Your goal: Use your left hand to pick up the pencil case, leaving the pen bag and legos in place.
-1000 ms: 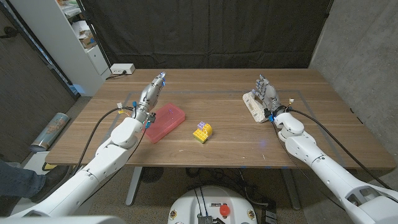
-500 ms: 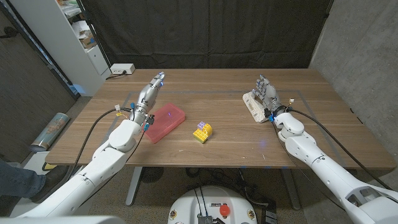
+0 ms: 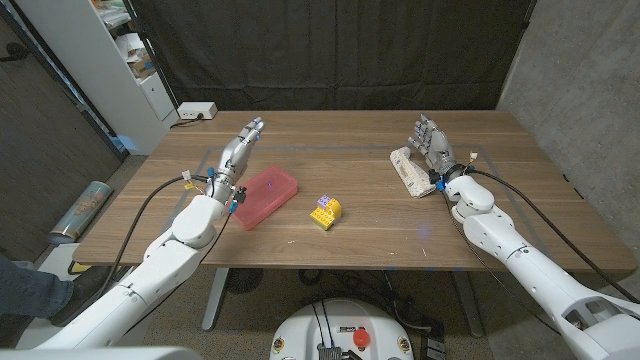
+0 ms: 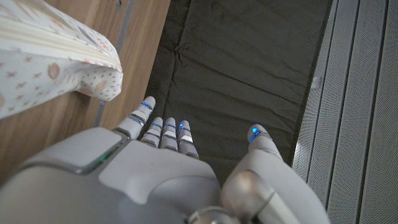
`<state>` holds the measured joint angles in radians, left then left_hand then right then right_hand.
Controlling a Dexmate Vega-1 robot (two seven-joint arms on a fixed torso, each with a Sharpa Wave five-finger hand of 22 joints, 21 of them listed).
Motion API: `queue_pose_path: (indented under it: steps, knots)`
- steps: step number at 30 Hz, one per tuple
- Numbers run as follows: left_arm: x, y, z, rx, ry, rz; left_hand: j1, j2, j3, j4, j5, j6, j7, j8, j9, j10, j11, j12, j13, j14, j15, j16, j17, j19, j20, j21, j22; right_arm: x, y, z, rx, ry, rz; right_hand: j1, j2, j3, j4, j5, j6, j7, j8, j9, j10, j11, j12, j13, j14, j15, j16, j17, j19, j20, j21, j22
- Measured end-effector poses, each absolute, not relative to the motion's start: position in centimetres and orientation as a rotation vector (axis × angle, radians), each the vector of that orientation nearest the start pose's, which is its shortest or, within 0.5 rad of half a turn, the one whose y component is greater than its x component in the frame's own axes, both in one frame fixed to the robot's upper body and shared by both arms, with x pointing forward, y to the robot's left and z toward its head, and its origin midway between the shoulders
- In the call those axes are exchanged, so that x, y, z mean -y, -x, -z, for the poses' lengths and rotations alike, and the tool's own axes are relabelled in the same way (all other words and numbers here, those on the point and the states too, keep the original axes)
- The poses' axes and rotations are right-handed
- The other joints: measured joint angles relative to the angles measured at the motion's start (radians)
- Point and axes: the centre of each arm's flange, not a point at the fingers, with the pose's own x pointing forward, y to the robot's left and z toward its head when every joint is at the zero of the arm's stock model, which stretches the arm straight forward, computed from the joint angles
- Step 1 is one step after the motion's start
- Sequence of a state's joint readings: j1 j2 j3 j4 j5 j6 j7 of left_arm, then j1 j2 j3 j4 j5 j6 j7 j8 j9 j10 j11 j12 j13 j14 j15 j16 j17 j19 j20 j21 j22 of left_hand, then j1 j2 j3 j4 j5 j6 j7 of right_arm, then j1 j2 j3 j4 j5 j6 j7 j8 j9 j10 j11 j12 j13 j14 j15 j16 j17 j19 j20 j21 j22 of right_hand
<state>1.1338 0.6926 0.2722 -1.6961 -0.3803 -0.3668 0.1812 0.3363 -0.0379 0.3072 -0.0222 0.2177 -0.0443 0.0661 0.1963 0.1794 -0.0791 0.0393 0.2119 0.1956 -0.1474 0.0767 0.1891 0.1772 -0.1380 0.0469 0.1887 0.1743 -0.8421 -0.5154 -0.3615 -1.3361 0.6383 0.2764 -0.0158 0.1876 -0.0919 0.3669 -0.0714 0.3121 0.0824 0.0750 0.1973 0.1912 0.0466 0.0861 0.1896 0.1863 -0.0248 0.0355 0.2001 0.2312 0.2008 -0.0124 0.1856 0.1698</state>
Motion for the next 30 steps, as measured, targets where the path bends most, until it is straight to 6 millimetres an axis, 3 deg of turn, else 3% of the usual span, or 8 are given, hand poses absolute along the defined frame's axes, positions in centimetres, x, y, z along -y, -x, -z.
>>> queue_pose_path:
  steps: [30]
  knots:
    - [-29.8,-52.9,4.0,0.793,-0.303,0.099,0.008,0.008,0.003,-0.011,-0.007,0.011,0.000,0.000,0.000,0.005,0.005,0.000,0.000,0.005,0.005,0.000,0.000,0.000,0.000,0.004,0.000,30.0,-63.8,2.8,0.622,-0.055,-0.147,-0.004,0.004,0.000,0.000,0.000,0.004,0.000,0.000,-0.005,0.009,0.009,0.008,0.000,0.000,0.000,0.000,-0.008,0.000,0.000,0.000,0.000]
